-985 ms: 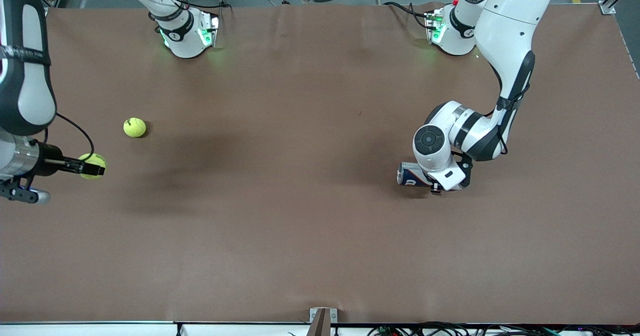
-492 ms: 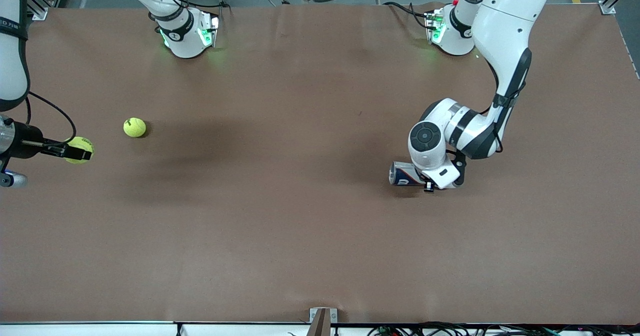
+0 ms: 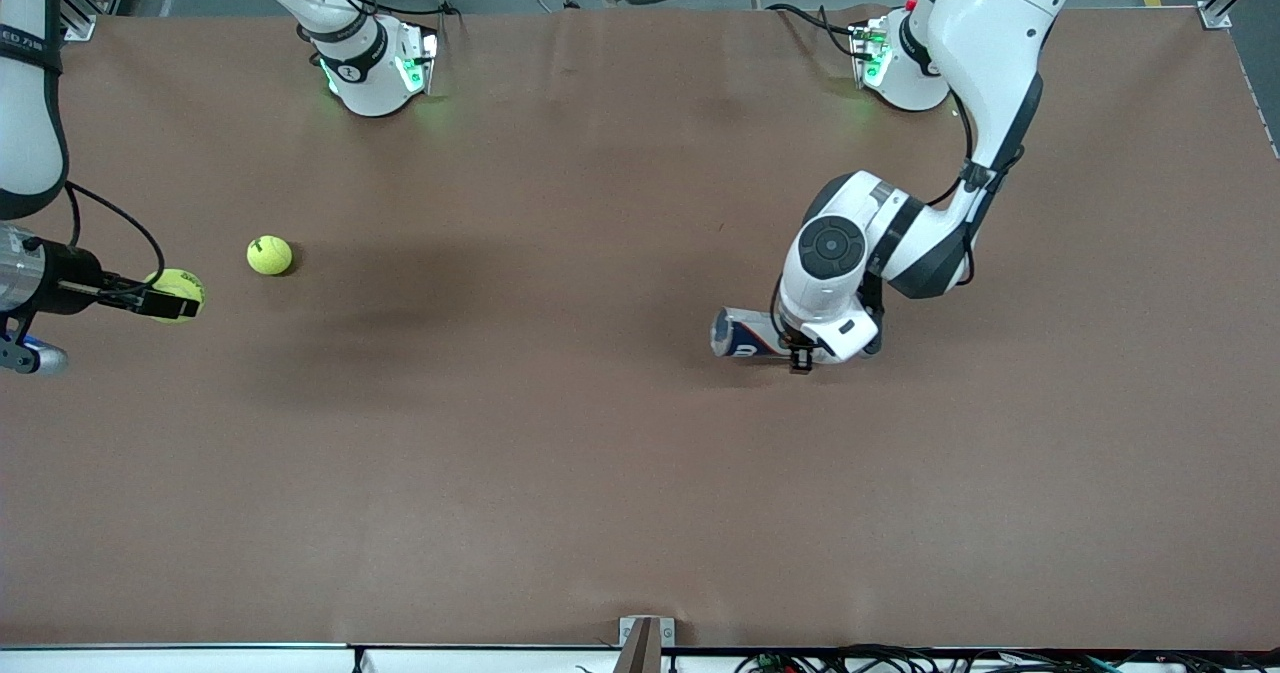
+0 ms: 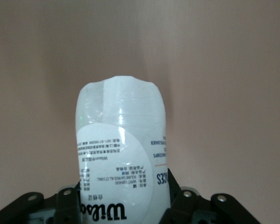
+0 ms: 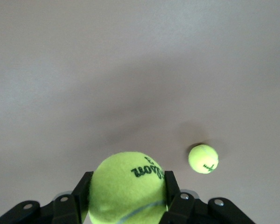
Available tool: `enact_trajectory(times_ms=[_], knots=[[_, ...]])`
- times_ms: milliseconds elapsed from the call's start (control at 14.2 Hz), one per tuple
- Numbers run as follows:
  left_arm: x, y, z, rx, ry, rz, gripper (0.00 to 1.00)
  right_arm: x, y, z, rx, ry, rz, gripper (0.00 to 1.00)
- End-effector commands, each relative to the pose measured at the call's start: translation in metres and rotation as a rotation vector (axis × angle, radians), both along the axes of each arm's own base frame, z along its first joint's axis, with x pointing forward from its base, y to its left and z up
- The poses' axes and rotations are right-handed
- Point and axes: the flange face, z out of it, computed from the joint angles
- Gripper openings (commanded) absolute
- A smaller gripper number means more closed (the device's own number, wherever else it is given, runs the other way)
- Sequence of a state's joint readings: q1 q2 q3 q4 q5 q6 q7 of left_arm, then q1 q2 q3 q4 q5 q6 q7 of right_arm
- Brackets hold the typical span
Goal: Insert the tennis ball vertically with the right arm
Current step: 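Lift the can with the left gripper while the right gripper lifts the ball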
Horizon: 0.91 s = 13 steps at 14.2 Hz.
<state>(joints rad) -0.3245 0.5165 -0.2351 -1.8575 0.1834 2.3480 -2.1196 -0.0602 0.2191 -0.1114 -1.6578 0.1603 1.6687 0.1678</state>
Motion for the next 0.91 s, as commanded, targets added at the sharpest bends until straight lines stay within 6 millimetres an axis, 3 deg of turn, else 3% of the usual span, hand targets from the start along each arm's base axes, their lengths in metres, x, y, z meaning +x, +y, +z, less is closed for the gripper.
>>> enact_trajectory(times_ms=[0,211,492,703,844], knots=[[-0.002,-0.019,0.015,-0.125,-0.008,0.007,0.60,-0.005,0.035,0.013,0.001,0.006,-0.057,0.04],[-0.007,-0.040,0.024,-0.259,-0.009,-0.028,0.60,-0.001,0.065,0.018,-0.012,0.002,-0.081,0.04],[-0.002,-0.047,0.034,-0.422,-0.002,-0.029,0.60,0.004,0.102,0.015,0.053,-0.005,-0.136,0.04],[-0.004,-0.063,0.045,-0.565,-0.042,0.048,0.60,0.003,0.146,0.020,0.073,0.002,-0.182,0.04],[-0.003,-0.067,0.053,-0.659,-0.083,0.114,0.60,0.001,0.188,0.023,0.084,0.004,-0.234,0.04]])
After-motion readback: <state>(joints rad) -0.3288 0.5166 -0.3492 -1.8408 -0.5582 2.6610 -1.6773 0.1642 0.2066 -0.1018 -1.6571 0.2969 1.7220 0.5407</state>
